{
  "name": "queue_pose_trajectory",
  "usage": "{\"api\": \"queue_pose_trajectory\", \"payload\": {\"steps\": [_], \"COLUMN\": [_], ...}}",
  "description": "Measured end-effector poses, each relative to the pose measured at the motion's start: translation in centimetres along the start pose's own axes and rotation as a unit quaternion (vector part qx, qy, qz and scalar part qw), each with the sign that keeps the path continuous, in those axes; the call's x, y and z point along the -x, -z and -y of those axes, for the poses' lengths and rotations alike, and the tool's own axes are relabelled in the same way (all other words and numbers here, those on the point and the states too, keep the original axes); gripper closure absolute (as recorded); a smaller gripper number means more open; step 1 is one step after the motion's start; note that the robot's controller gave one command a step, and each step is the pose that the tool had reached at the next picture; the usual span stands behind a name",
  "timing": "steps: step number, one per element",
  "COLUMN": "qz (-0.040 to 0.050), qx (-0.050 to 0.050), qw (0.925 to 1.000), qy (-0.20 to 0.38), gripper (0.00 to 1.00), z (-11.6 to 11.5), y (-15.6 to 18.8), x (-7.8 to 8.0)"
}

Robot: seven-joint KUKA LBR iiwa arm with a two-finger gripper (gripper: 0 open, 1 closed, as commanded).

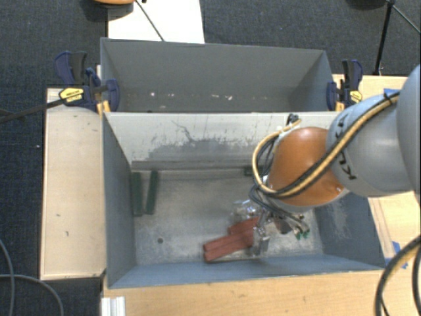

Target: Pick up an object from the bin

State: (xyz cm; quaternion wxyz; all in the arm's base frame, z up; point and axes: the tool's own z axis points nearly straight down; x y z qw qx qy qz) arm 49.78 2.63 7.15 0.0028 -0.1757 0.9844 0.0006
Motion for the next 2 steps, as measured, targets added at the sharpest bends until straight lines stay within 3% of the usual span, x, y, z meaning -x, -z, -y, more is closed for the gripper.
{"api": "queue_pose_trajectory", "payload": {"steps": [1,2], "qz": [0.0,0.0002], "qx": [0.0,-0.001], "qw": [1.0,0.9999], "qy": [0.001,-0.013], "gripper": [1.0,1.0], "z": [0.0,-2.0], "y": [0.0,18.0], "x": [0.0,-0.7]}}
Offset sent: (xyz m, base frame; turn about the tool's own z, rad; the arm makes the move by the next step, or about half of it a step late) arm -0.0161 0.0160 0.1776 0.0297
